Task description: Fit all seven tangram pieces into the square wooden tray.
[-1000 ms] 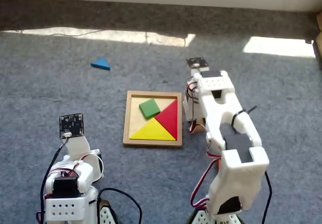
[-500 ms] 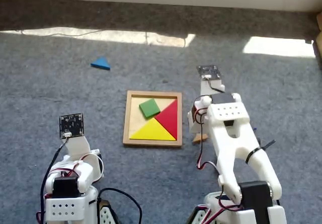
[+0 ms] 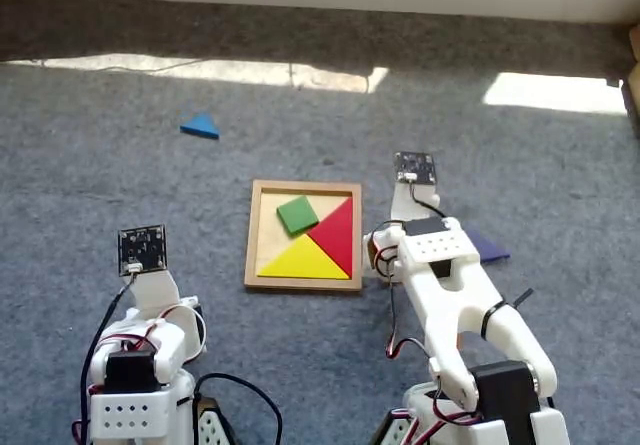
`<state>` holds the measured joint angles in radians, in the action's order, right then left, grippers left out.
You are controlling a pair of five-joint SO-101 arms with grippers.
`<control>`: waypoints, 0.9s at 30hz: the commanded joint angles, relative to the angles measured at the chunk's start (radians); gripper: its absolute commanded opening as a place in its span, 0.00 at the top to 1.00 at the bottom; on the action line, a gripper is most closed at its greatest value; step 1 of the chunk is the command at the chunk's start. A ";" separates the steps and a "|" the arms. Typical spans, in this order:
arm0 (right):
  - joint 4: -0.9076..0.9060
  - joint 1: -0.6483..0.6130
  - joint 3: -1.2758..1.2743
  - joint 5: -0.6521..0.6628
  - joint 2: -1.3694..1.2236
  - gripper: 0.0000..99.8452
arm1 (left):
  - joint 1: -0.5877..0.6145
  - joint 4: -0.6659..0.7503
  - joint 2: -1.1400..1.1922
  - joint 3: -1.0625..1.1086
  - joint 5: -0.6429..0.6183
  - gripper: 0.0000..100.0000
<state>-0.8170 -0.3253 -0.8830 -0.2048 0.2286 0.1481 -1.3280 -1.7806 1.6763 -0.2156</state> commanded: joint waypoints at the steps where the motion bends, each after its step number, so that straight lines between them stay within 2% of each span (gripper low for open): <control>1: 0.021 -0.004 0.013 -0.054 -0.035 0.71 | -0.013 -0.005 -0.016 0.019 0.008 1.00; 5: 0.013 -0.004 0.045 -0.061 -0.160 0.71 | -0.013 -0.005 -0.016 0.019 0.008 1.00; 7: -0.058 -0.001 0.097 -0.057 -0.188 0.72 | -0.013 -0.005 -0.016 0.019 0.008 1.00; 10: -0.122 -0.001 0.157 -0.055 -0.196 0.78 | -0.013 -0.005 -0.016 0.019 0.008 1.00; 16: -0.125 -0.001 0.180 -0.054 -0.196 0.88 | -0.013 -0.005 -0.016 0.019 0.008 1.00; 24: -0.171 0.001 0.188 -0.051 -0.193 0.90 | -0.013 -0.005 -0.016 0.019 0.008 1.00; 27: -0.226 0.001 0.205 0.018 -0.173 0.90 | -0.013 -0.005 -0.016 0.019 0.008 1.00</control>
<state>-0.9950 -0.3145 -0.7127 -0.2386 0.0368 0.1481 -1.3280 -1.7806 1.6763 -0.2156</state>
